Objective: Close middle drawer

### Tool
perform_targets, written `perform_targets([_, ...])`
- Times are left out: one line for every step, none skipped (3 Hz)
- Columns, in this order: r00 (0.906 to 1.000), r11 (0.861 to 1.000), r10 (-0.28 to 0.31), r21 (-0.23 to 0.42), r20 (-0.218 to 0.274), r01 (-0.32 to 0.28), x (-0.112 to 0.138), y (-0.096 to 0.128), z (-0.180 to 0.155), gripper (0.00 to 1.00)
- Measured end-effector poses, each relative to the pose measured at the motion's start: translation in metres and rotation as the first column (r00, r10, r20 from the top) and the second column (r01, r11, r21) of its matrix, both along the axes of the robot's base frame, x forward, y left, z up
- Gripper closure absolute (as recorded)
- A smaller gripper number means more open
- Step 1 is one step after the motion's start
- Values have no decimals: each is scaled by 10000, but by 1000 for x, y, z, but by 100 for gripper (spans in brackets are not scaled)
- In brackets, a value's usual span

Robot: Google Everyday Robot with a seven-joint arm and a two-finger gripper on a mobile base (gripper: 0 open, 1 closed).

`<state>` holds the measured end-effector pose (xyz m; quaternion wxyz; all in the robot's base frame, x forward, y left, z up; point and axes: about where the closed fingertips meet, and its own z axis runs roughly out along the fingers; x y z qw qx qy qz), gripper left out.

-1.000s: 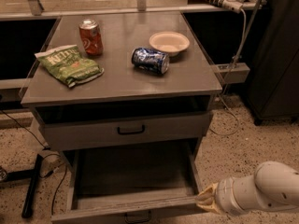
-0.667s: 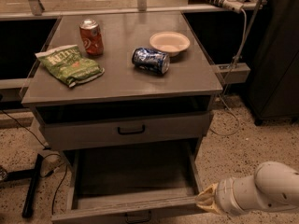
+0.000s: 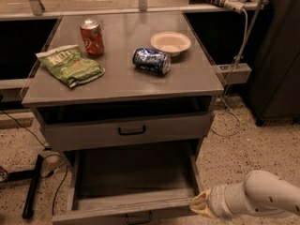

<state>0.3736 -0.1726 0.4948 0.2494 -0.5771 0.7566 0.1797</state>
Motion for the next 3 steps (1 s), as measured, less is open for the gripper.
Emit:
perform_targets([9997, 9996, 10, 282, -233, -4, 0, 7, -35, 100])
perform_targets([9987, 9990, 94, 439, -506, -72, -4, 16, -60, 100])
perform_targets([9978, 9982, 295, 541, -600, -262, -10, 27, -72, 100])
